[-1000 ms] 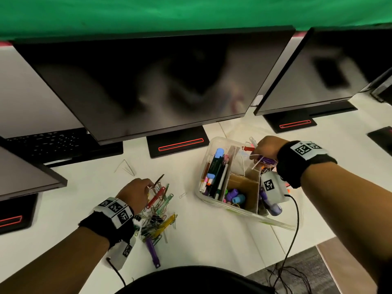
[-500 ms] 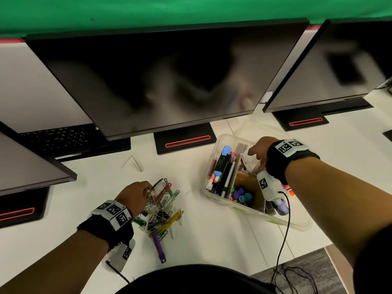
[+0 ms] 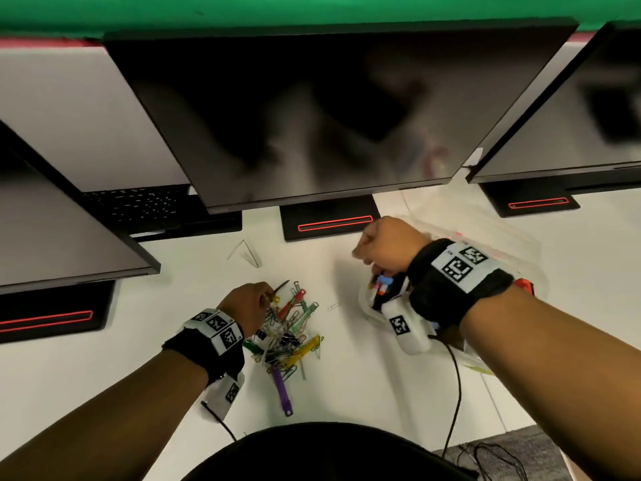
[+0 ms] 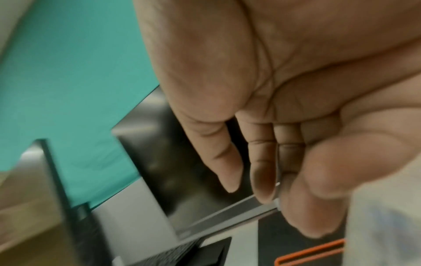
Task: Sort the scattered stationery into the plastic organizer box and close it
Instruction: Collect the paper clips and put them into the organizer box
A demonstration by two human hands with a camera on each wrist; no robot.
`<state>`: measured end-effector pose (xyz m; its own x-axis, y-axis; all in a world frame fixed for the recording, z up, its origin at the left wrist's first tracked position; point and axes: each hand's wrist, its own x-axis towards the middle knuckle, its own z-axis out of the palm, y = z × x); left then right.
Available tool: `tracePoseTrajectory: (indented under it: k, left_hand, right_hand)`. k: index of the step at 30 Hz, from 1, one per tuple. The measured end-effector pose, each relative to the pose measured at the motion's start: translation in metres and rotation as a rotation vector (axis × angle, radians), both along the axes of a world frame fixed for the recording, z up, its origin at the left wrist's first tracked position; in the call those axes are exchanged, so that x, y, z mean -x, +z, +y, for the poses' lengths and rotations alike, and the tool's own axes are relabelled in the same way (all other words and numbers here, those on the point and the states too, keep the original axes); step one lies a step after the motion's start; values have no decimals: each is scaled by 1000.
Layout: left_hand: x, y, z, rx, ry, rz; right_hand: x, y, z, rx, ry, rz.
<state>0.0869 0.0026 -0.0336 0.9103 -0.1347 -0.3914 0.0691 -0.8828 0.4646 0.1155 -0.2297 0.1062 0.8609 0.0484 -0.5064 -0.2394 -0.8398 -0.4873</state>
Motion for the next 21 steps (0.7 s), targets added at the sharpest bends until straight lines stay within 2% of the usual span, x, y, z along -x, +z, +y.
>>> tracePoseTrajectory:
  k: [4,7,13,17,21]
  left_hand:
    - [-1,-3,9,15,24,-4]
    - [2,-5,19,54,17,10]
    - [9,-6,33,63,14,100]
    - [13,-8,35,90,24,101]
    - [12,-8,28,140,71,91]
  right_hand:
    - [8,-28,50,119,289,-21]
    - [13,-64,75,235,442,-41]
    - [26,-135,87,329,699,125]
    - [24,-151,86,409,768,122]
    - [24,-155,86,322,702,25]
